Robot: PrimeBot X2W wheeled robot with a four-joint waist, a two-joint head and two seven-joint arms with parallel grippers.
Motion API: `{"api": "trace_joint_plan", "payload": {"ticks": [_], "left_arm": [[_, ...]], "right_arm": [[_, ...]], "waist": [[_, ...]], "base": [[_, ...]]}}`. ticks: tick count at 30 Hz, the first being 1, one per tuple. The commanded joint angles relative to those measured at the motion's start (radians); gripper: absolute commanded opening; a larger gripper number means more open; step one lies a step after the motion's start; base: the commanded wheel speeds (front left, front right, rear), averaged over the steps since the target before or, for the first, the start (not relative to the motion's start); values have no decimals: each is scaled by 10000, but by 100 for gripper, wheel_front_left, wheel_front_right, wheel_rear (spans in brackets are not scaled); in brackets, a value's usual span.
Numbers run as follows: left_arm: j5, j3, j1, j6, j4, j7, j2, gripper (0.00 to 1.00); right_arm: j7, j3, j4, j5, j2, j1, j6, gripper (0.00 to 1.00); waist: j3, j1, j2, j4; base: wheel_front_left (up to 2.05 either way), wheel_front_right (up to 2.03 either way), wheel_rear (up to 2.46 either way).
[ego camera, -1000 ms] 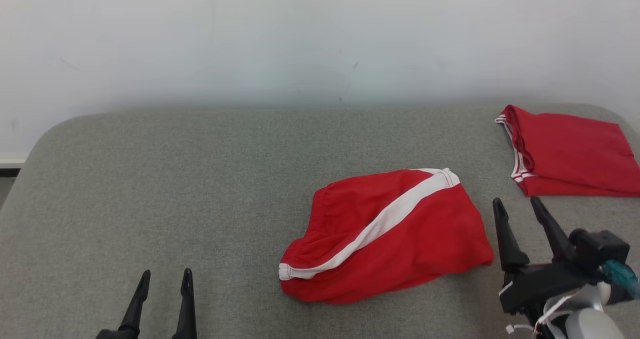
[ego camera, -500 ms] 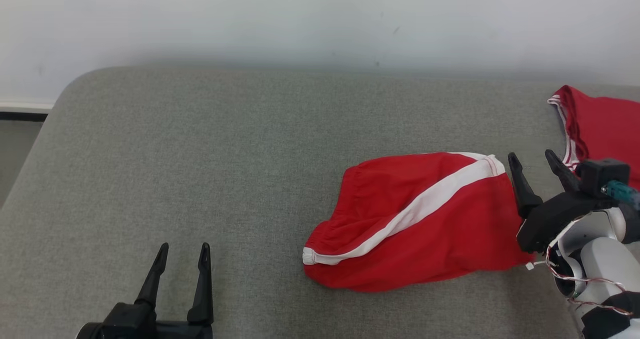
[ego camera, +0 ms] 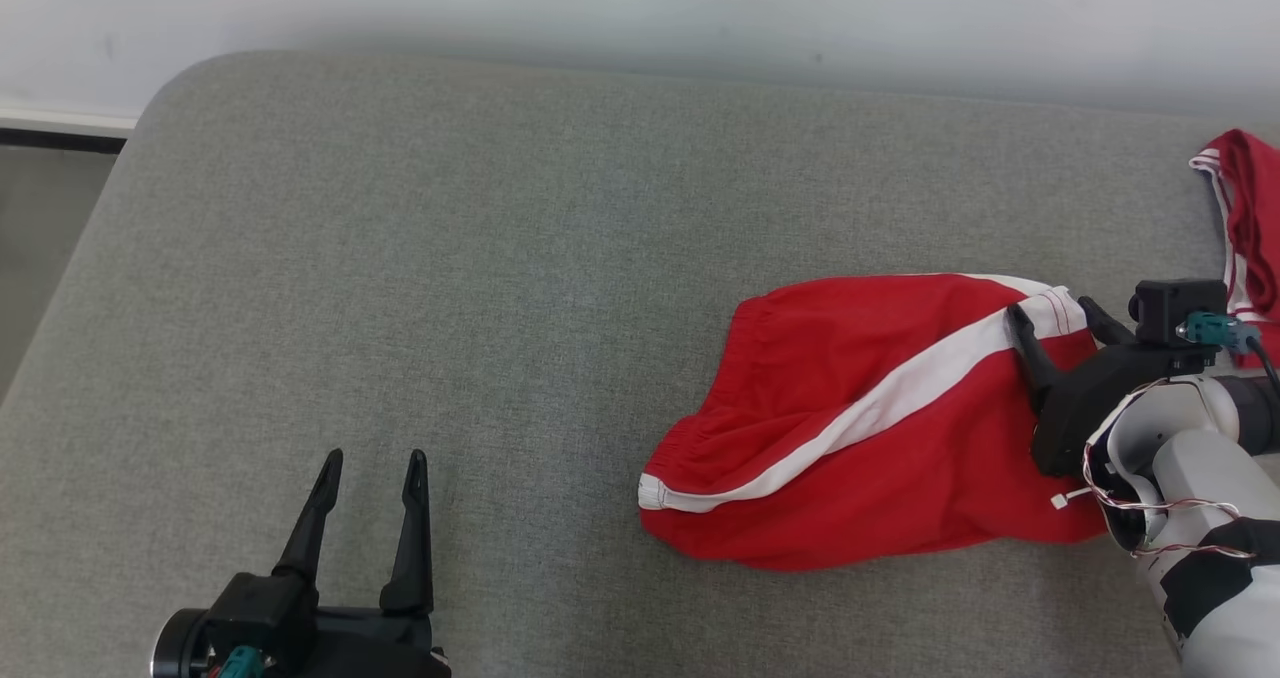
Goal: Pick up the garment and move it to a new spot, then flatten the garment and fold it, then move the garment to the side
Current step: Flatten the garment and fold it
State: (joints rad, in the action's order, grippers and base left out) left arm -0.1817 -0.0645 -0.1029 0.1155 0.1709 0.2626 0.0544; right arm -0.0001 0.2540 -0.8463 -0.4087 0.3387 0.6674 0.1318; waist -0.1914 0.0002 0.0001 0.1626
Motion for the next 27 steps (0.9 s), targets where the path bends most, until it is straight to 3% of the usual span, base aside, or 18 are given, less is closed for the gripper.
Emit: {"api": "trace_joint_plan", "payload": {"ticks": [1, 2, 3, 4, 16, 21, 27], "left_arm": [[-32, 11, -73, 47, 21, 29, -28, 100], [-29, 17, -84, 51, 29, 29, -30, 100], [-23, 32, -88, 53, 38, 29, -31, 100], [-16, 44, -100, 56, 51, 29, -33, 100], [53, 330, 404, 49, 232, 29, -34, 100], [83, 465, 785, 52, 195, 29, -36, 100], [106, 578, 1065, 56, 164, 29, -36, 100]], "right_arm": [[-63, 148, -151, -132, 82, 122, -27, 100], [25, 251, -298, -247, 75, 140, -27, 100], [90, 352, -405, -383, 57, 167, -27, 43], [62, 414, -472, -496, 70, 240, -27, 2], [-1856, 1383, -219, -1119, 219, -271, -27, 0], [-2461, 1607, 855, -1297, 437, -1316, -27, 0], [-2635, 1033, 2827, -1149, 674, -3221, -27, 0]], "waist": [[-79, -2, -1, 67], [-84, -2, -1, 74], [-87, -2, -1, 74], [-90, -2, -1, 68], [764, -2, -1, -543], [1188, -2, -1, -939], [1459, -2, -1, -1355]], "base": [[0, 0, 0], [0, 0, 0], [0, 0, 0], [0, 0, 0], [0, 0, 0], [0, 0, 0], [0, 0, 0]]}}
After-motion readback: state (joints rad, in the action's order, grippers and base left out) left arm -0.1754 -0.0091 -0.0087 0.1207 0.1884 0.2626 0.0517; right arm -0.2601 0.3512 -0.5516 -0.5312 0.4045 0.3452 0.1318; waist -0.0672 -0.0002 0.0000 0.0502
